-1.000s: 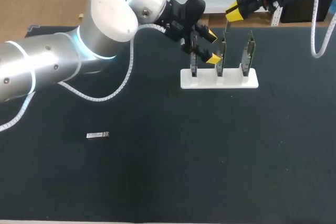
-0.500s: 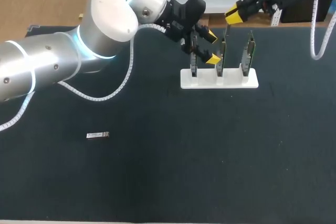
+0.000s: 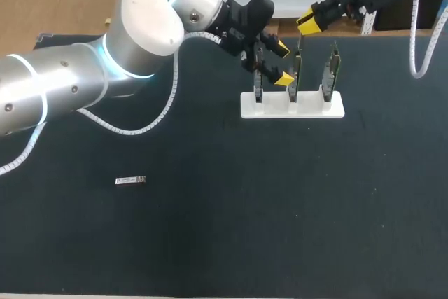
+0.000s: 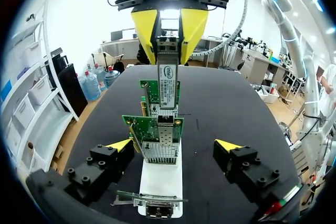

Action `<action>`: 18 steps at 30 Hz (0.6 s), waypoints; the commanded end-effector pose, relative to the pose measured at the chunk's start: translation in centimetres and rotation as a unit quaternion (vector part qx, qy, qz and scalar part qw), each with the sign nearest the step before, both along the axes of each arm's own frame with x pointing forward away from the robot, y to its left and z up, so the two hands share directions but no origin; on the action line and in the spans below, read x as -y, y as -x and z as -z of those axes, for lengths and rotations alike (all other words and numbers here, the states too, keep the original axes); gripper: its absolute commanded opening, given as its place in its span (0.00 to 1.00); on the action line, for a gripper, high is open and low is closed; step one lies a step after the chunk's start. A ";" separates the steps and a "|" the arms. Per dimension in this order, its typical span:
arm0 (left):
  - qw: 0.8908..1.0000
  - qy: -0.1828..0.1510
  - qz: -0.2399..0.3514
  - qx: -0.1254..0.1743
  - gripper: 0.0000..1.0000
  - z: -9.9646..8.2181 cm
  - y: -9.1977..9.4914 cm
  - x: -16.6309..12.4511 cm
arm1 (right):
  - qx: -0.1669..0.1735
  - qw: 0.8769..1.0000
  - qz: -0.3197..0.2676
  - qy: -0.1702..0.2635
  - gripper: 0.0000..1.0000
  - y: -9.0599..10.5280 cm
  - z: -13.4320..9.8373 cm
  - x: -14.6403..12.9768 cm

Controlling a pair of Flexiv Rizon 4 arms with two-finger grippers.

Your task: Pick up the optical module with the left hand, and insert it into the network port with the right hand.

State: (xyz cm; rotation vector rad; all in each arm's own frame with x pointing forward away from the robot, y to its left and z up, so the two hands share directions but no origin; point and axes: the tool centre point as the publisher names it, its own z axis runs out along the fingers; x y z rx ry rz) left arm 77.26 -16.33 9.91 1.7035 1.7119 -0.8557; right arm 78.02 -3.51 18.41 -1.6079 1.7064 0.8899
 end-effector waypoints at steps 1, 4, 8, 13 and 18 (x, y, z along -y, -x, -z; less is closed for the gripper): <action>1.000 -0.004 0.000 -0.002 1.00 -0.1 -0.1 0.0 | -0.004 1.000 -0.007 0.000 0.00 -0.3 0.2 -0.1; 1.000 -0.004 0.000 -0.002 1.00 -0.1 -0.1 0.0 | -0.005 1.000 -0.008 0.001 0.00 -0.1 0.4 -0.2; 1.000 -0.004 0.000 -0.002 1.00 -0.1 -0.1 0.0 | -0.007 1.000 -0.007 0.000 0.00 0.2 0.5 -0.3; 1.000 -0.004 0.000 -0.002 1.00 -0.1 -0.1 0.0 | -0.010 1.000 -0.003 0.000 0.00 0.5 0.7 -0.3; 1.000 -0.004 0.000 -0.002 1.00 -0.1 -0.1 0.0 | -0.012 1.000 -0.001 -0.001 0.00 0.7 0.8 -0.3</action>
